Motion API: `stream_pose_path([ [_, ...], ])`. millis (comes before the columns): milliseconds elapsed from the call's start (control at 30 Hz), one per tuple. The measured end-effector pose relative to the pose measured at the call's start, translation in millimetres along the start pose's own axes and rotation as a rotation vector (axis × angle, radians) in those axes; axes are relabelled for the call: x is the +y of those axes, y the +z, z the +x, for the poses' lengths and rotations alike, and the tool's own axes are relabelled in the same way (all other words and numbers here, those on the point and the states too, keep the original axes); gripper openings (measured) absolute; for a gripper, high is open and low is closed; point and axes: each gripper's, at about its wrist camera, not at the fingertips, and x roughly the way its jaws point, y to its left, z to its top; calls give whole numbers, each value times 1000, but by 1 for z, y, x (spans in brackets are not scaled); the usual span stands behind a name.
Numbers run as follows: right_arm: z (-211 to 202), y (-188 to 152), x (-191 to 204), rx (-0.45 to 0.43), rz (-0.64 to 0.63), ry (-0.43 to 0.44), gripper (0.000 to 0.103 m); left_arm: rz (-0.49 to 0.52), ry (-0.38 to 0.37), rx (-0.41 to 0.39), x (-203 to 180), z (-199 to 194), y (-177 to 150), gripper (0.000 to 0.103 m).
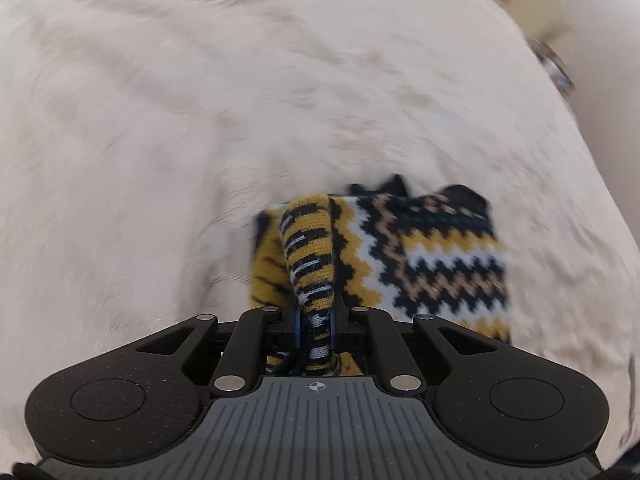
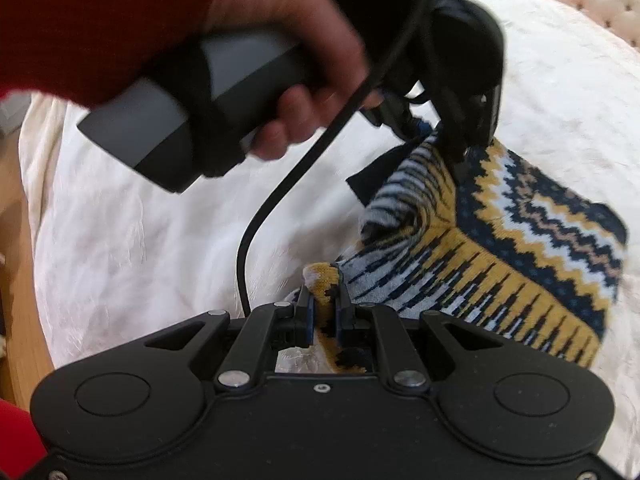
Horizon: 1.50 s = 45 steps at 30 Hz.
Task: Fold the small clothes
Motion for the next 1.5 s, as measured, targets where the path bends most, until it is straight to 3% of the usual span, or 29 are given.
stream_pose_path([
  [67,14,1,2,41,-32,11,21,-14,20,26,4,10,-1,12],
  [167,24,1,3,66,-59,19,29,66,70,32,-4,20,0,17],
  [233,20,1,1,50,-65,35,44,66,81,38,-6,22,1,24],
  [267,16,-1,1,35,-65,50,57,46,76,45,-5,22,2,28],
  [300,11,-4,1,23,-65,62,64,26,74,49,-4,22,3,37],
  [333,7,-6,0,10,-65,65,66,14,82,51,0,21,4,52],
  [400,-3,-12,-4,-4,-56,67,67,0,91,47,4,17,4,63],
  [567,-33,-30,-19,-47,18,53,75,-5,70,-5,14,-8,-1,71],
  [700,-55,-40,-48,-86,160,10,84,39,47,-35,9,-30,-9,82],
  [900,-63,-48,-118,-118,512,-41,85,103,1,-14,-6,-44,-32,86],
  [1067,-57,-61,-176,-132,777,-38,85,95,-33,45,-9,-43,-58,87],
  [1233,-43,-72,-216,-137,897,-16,85,60,-27,101,-2,-35,-80,87],
  [1333,-33,-81,-232,-131,967,40,84,46,-46,131,2,-28,-87,87],
  [1500,-11,-88,-242,-96,1014,124,75,48,-105,200,-3,-8,-94,88],
])
